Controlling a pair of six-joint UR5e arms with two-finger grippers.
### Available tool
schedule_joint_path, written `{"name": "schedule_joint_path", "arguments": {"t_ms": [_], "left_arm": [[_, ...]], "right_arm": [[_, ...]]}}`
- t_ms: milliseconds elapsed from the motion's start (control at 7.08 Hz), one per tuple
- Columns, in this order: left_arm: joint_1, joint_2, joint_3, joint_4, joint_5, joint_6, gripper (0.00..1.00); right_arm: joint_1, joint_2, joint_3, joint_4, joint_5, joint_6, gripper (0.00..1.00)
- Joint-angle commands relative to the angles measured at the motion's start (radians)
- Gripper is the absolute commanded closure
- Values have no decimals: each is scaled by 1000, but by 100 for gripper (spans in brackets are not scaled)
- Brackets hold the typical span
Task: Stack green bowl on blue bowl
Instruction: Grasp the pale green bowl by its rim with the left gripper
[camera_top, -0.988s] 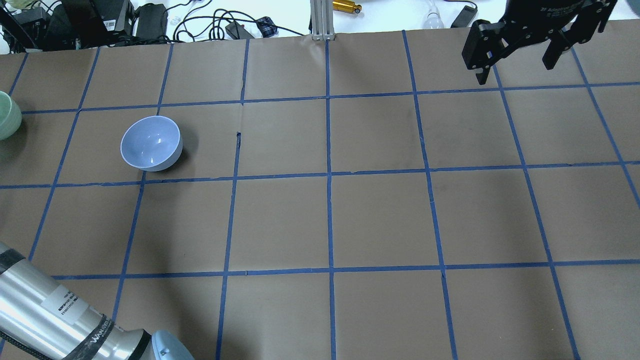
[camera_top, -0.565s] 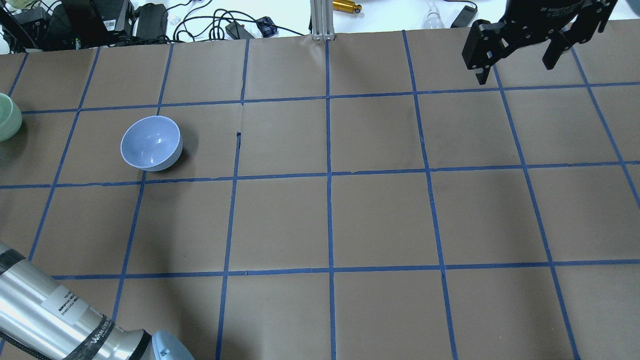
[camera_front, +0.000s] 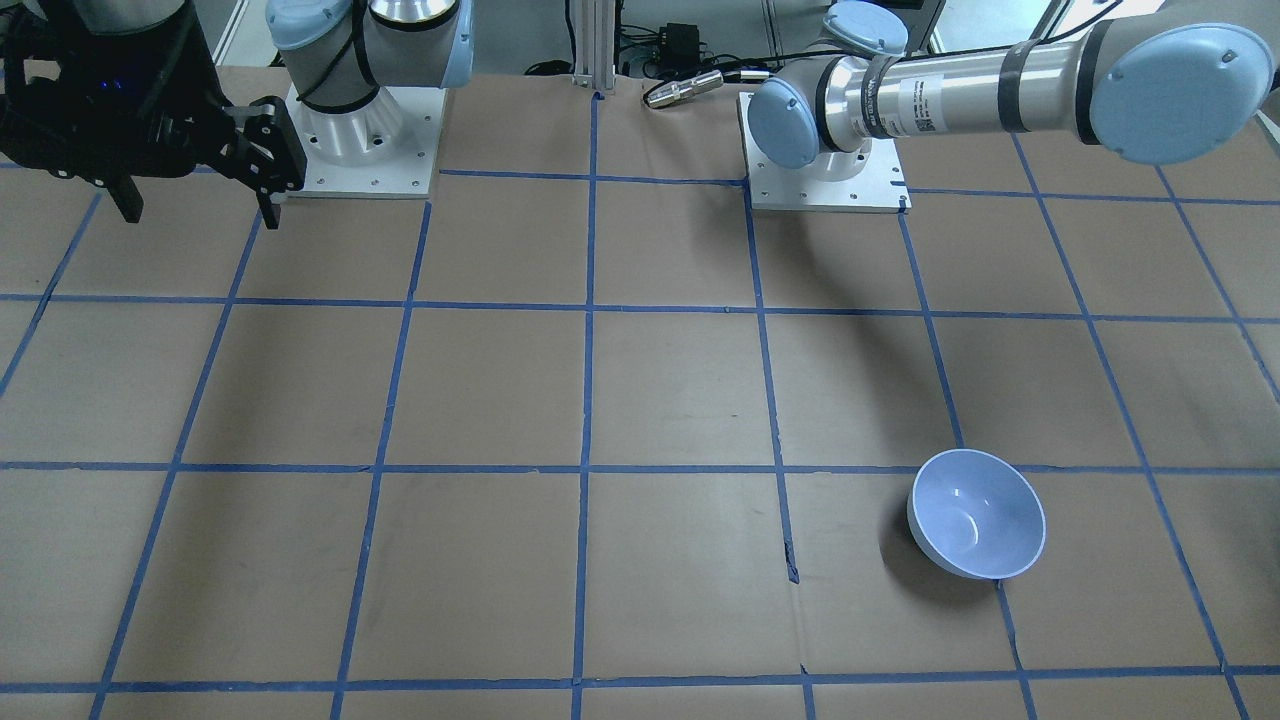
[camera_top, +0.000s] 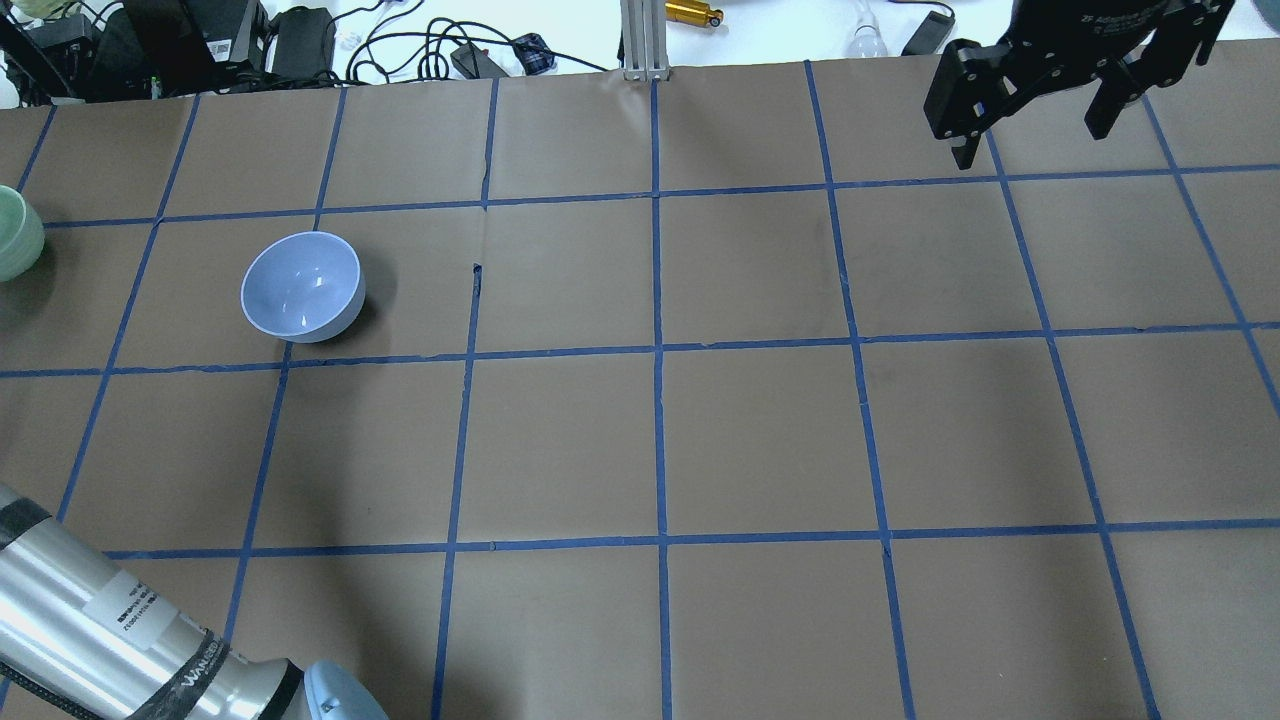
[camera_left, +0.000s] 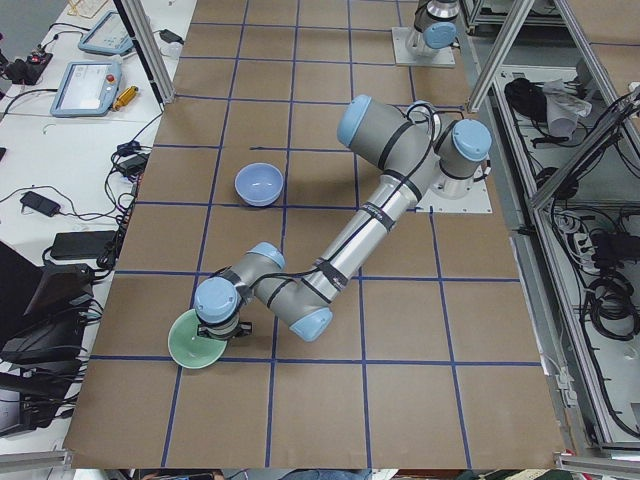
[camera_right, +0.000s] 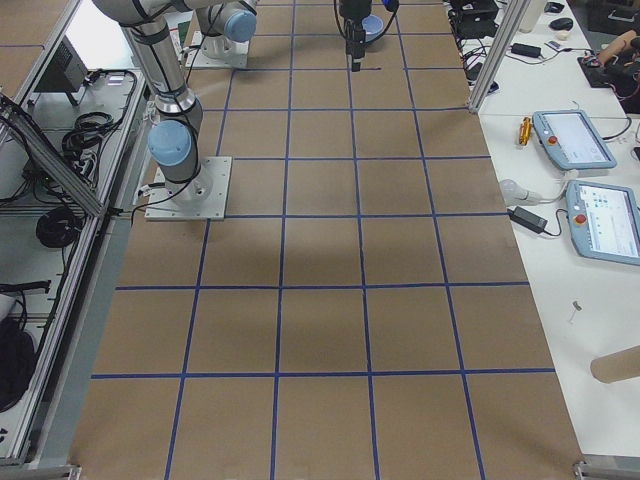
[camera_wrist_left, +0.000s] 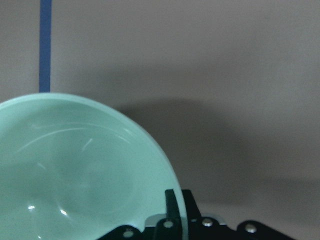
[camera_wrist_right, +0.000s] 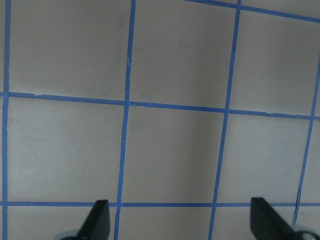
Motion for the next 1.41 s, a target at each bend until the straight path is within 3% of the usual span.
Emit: {"name": "schedule_joint_path", "arguments": {"t_ms": [0, 847, 1129, 1271], "left_arm": [[-1, 2, 0, 0, 0, 5, 100], [-4, 15, 0, -1, 0, 8, 100], [-75, 93, -43, -38, 9, 7, 100], [-115, 157, -111, -44, 13, 8, 100]], "right_arm": [[0, 0, 0, 0, 0, 0, 0], [0, 0, 0, 0, 0, 0, 0], [0, 0, 0, 0, 0, 0, 0], [0, 0, 0, 0, 0, 0, 0]]}}
